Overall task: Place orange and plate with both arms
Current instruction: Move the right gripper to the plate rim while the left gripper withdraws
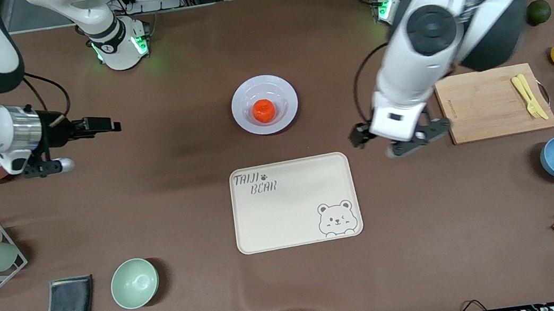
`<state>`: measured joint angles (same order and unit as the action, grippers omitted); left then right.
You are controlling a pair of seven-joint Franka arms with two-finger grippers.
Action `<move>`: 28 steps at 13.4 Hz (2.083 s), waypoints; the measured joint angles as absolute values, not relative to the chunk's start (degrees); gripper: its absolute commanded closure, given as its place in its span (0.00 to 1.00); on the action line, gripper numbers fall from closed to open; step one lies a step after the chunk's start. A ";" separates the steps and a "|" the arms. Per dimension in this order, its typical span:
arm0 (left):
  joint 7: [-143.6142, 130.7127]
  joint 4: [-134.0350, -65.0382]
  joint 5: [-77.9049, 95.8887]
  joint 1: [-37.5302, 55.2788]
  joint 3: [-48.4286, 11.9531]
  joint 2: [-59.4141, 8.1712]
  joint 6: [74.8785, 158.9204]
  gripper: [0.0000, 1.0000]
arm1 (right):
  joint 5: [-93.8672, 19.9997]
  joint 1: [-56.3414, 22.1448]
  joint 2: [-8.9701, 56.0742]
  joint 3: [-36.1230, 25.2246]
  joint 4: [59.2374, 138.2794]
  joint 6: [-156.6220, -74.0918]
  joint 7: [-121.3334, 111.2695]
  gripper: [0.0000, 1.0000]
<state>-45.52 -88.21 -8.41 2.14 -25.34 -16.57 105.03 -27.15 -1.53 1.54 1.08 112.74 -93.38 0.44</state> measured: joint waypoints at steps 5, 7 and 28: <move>-28.62 -88.09 -8.41 -8.15 -25.39 -12.66 101.25 0.00 | -32.99 -4.94 1.73 1.40 121.48 -98.44 0.32 0.00; -27.44 -87.24 -8.41 -9.65 -25.44 -11.78 98.95 0.00 | -35.26 -5.84 1.73 1.42 123.83 -99.41 0.32 0.00; -11.31 -86.16 -0.62 -0.09 -5.56 -2.79 89.82 0.00 | -64.85 -23.87 16.60 9.07 134.60 -130.61 -0.19 0.00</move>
